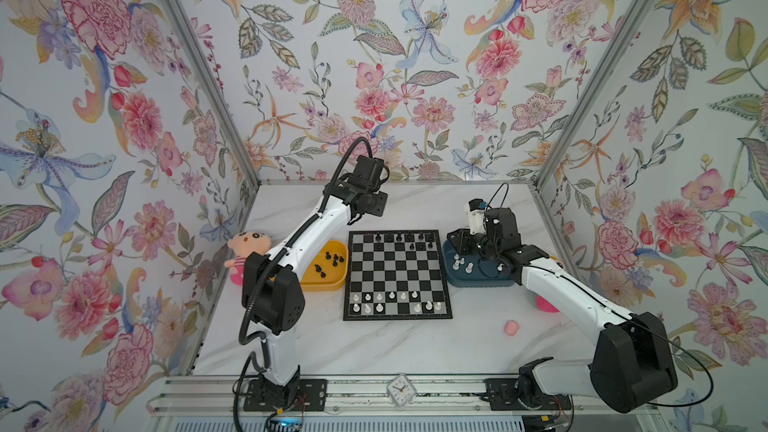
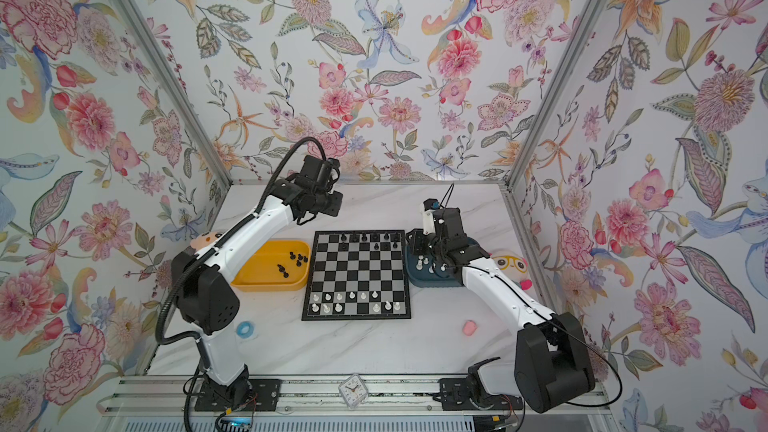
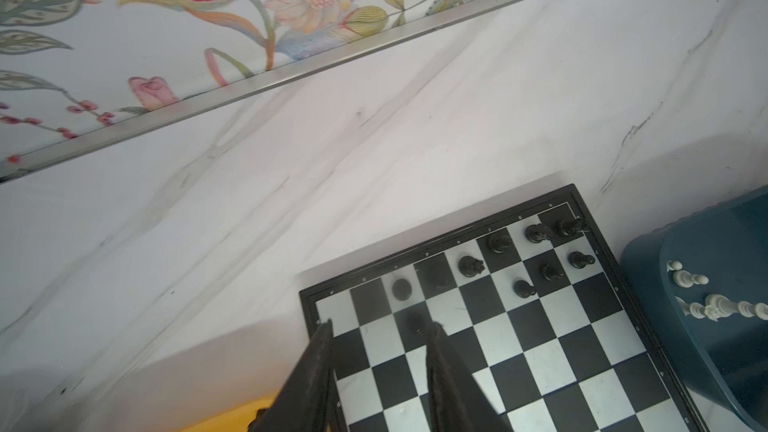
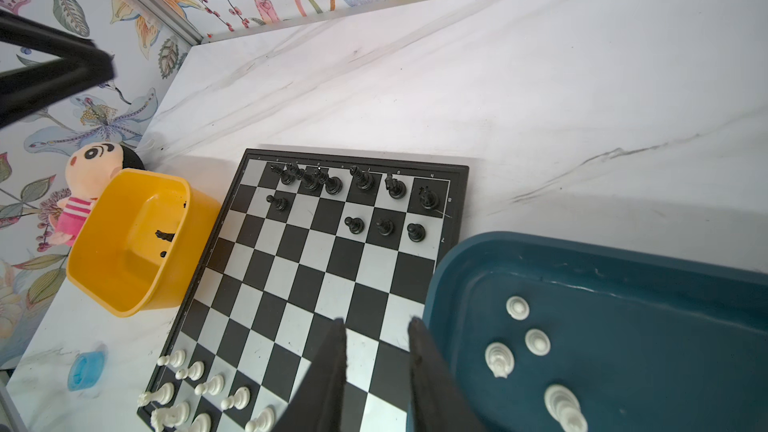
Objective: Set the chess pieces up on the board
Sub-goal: 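Withdraw the left gripper back over the yellow tray, then lower the left gripper and close it on a black piece in the tray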
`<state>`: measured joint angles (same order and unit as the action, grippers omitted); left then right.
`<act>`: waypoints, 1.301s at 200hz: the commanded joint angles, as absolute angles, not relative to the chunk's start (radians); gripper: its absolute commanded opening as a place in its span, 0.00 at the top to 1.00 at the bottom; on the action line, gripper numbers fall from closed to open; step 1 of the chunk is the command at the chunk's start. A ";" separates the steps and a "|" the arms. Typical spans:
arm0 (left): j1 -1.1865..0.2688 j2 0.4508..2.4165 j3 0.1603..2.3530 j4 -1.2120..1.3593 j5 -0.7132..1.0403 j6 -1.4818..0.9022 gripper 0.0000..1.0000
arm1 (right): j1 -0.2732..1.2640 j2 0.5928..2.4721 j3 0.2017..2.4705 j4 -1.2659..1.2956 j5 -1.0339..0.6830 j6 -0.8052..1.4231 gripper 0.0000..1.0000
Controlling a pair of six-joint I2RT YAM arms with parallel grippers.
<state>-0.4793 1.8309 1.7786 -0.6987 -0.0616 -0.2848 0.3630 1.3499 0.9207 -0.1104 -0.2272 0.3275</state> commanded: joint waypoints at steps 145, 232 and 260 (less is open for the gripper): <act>-0.140 1.493 1.015 -0.534 -0.039 -0.416 0.57 | 0.360 1.424 0.970 -0.140 -0.242 0.321 0.73; -0.139 1.631 1.025 -0.463 0.024 -0.430 0.52 | 0.360 1.420 0.961 -0.146 -0.228 0.323 0.73; -0.140 1.666 1.020 -0.456 0.036 -0.433 0.53 | 0.360 1.422 0.960 -0.146 -0.228 0.324 0.73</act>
<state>-0.1440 1.6329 1.0233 -0.4694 0.0166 -0.4137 0.3630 1.4162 0.9440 -0.1307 -0.2317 0.3267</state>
